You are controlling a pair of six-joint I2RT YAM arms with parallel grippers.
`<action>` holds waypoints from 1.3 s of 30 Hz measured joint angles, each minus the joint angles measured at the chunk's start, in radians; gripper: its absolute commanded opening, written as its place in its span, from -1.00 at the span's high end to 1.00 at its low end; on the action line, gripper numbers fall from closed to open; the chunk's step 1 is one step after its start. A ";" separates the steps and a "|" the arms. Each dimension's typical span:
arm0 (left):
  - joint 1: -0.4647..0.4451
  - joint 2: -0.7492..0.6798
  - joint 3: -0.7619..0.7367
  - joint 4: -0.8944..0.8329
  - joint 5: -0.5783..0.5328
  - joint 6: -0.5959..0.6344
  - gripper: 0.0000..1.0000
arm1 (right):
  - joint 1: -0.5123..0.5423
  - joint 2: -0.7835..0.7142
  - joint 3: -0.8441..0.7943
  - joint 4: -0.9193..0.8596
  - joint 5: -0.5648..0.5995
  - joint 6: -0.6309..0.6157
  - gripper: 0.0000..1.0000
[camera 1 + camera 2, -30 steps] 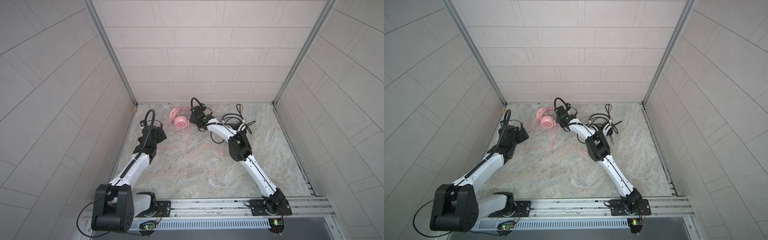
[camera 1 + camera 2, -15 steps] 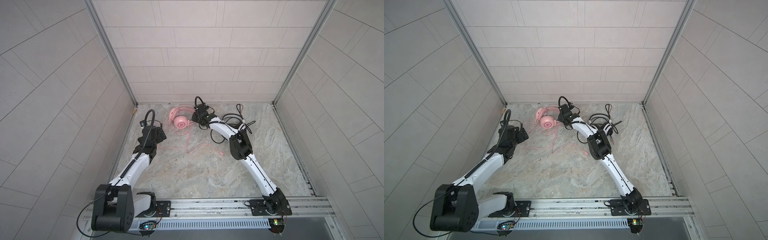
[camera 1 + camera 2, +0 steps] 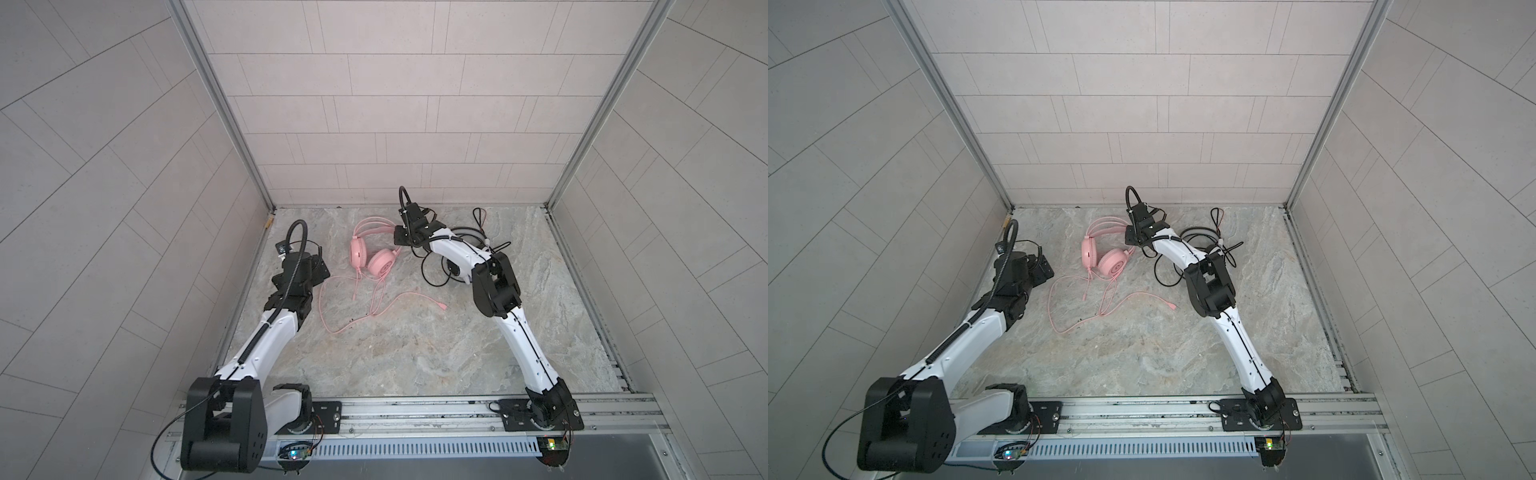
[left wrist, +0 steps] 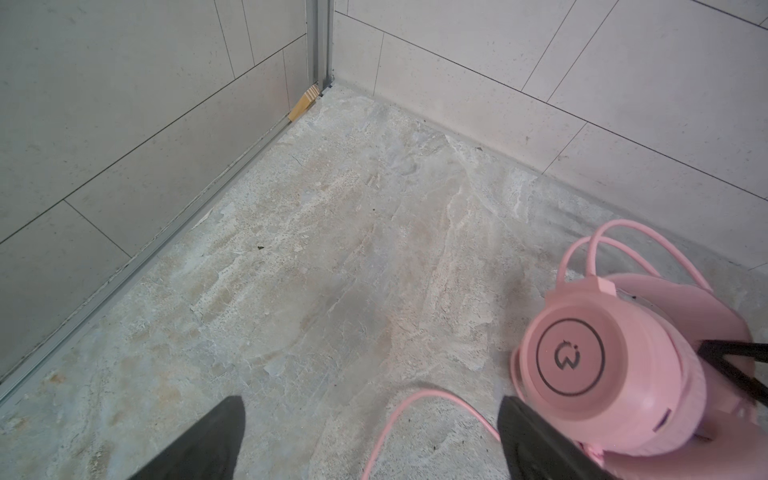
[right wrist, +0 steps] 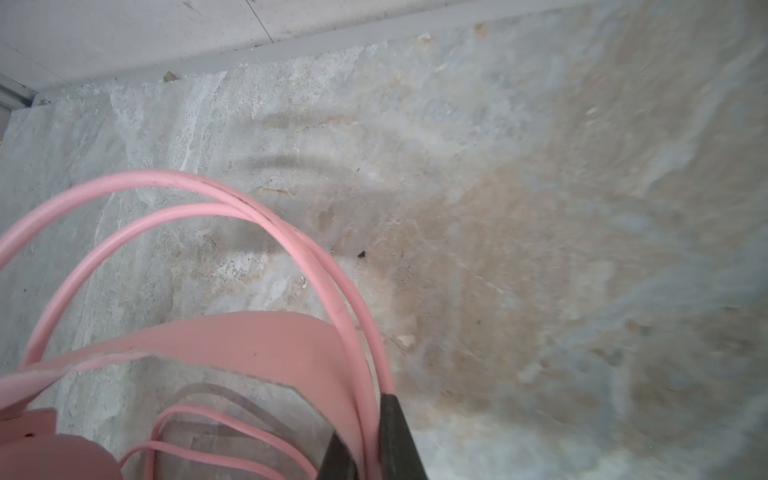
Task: Wrap the headphones
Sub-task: 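Grasp the pink headband with the right gripper and lift it toward the left gripper, then grasp the pink headband with the left gripper beside the right gripper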
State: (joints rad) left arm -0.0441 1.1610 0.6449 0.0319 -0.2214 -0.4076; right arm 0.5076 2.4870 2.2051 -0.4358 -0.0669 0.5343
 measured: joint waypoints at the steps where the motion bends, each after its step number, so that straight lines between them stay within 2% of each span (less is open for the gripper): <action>1: 0.000 0.000 0.000 0.001 0.009 -0.001 -1.00 | -0.003 -0.030 -0.019 -0.012 0.003 -0.037 0.85; 6: 0.000 0.010 -0.003 0.033 0.096 -0.004 -1.00 | 0.004 -0.238 -0.249 0.029 0.042 -0.200 0.89; 12: 0.000 0.058 -0.013 0.131 0.309 -0.003 -1.00 | 0.048 -0.486 -0.603 0.195 0.017 -0.348 0.88; 16: -0.016 0.118 -0.013 0.184 0.459 -0.003 -1.00 | 0.078 -0.555 -0.720 0.248 0.016 -0.414 0.89; 20: -0.085 0.175 0.012 0.169 0.533 0.042 -1.00 | 0.090 -0.603 -0.784 0.269 0.022 -0.437 0.89; 25: -0.247 0.223 0.124 0.061 0.483 0.157 -1.00 | 0.090 -0.661 -0.850 0.304 0.031 -0.435 0.89; 28: -0.311 0.244 0.177 0.021 0.455 0.207 -1.00 | 0.095 -0.681 -0.893 0.334 0.043 -0.428 0.89; 34: -0.358 0.311 0.253 -0.080 0.378 0.306 -1.00 | 0.110 -0.683 -0.966 0.384 0.044 -0.406 0.89; 39: -0.388 0.393 0.340 -0.189 0.382 0.376 -1.00 | 0.112 -0.683 -0.989 0.410 0.012 -0.375 0.89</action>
State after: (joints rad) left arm -0.4320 1.5543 0.9848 -0.1570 0.1608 -0.0315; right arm 0.6197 1.8042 1.2163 -0.0261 -0.0551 0.1589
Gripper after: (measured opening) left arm 0.999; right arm 0.081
